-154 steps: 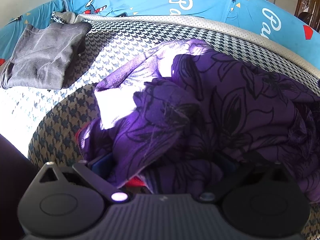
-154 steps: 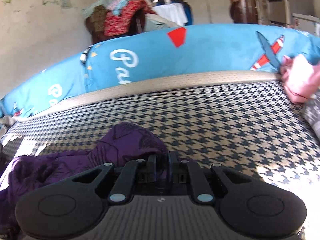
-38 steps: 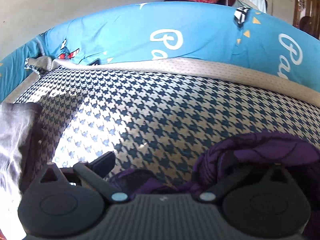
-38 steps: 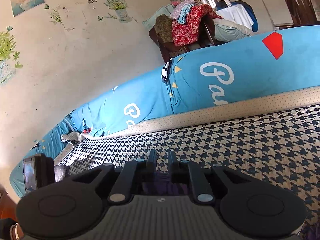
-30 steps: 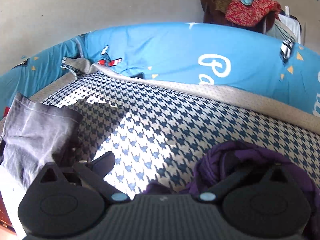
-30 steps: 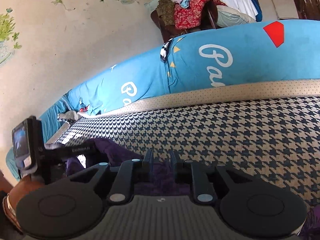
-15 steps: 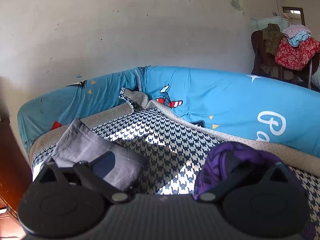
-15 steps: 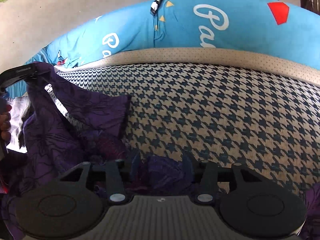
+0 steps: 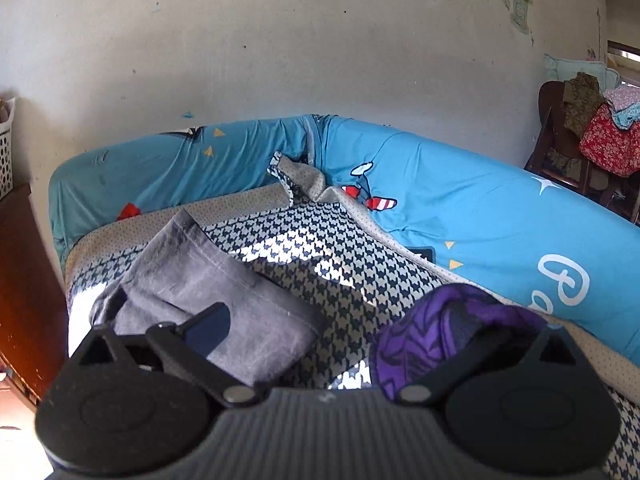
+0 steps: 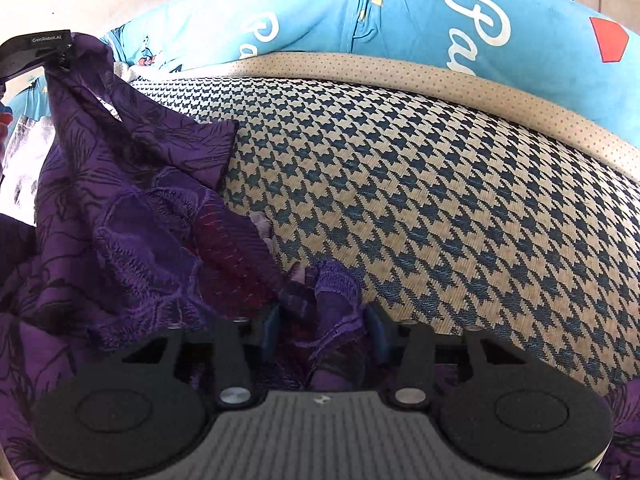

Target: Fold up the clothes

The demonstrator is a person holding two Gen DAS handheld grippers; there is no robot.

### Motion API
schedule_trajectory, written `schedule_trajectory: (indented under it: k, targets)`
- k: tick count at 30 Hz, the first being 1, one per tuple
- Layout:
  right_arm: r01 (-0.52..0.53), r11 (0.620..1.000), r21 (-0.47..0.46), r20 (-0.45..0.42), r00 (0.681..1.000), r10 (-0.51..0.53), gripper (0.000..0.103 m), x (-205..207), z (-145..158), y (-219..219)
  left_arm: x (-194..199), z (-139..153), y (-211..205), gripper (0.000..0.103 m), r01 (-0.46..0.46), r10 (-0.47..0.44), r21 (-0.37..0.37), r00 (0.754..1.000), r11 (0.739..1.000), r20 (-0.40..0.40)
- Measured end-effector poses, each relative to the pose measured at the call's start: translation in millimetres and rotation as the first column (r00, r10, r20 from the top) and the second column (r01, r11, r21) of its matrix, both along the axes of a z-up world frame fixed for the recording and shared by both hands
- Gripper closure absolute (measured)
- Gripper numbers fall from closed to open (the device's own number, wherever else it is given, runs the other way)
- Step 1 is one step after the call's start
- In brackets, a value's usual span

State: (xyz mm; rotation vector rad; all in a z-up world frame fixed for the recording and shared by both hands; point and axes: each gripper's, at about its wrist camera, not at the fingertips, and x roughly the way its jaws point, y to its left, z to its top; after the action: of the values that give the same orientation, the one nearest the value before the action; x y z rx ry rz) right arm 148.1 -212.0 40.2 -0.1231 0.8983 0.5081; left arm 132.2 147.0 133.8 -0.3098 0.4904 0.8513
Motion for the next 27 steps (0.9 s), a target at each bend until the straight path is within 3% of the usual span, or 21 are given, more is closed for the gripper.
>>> schedule_trajectory:
  k: [4,8,11,14,19,22,24,27]
  targets:
    - [0.016,1.000,0.025,0.026,1.000,-0.016,0.089,-1.9,5.2,-1.4,1.2,-2.4,-2.7,0.000,0.008,-0.008,0.007,1.000,1.000,-0.009]
    - [0.106,0.990,0.092,0.140,0.983,-0.118,0.091,-2.3,23.7,-14.4,1.6,-1.6,-7.6,0.000,0.007,-0.007,0.029,1.000,1.000,-0.008]
    - [0.173,0.967,0.187,0.290,0.931,-0.223,0.091,-10.8,45.2,-28.9,0.6,1.4,-9.6,0.000,0.003,-0.003,0.051,1.000,0.999,0.002]
    - [0.205,0.956,0.208,0.404,0.872,-0.275,0.091,-21.1,61.8,-35.3,4.0,0.3,-11.1,0.000,0.043,-0.042,0.035,0.999,0.998,-0.014]
    - [0.237,0.967,0.096,0.377,0.890,-0.256,0.091,-19.6,50.5,-28.6,23.4,-23.0,-7.0,0.000,0.121,-0.140,-0.135,0.980,0.983,-0.144]
    - [0.249,0.966,0.065,0.360,0.897,-0.256,0.091,-18.8,45.7,-26.3,25.8,-33.4,-6.3,0.000,0.144,-0.184,-0.218,0.967,0.965,-0.175]
    - [0.226,0.972,0.063,0.359,0.903,-0.234,0.091,-23.0,45.1,-27.6,22.3,-33.5,-6.7,0.000,0.149,-0.190,-0.238,0.969,0.960,-0.160]
    - [0.172,0.983,0.059,0.378,0.908,-0.182,0.091,-28.8,45.0,-21.8,12.6,-22.4,-7.7,0.000,0.141,-0.166,-0.199,0.980,0.970,-0.113]
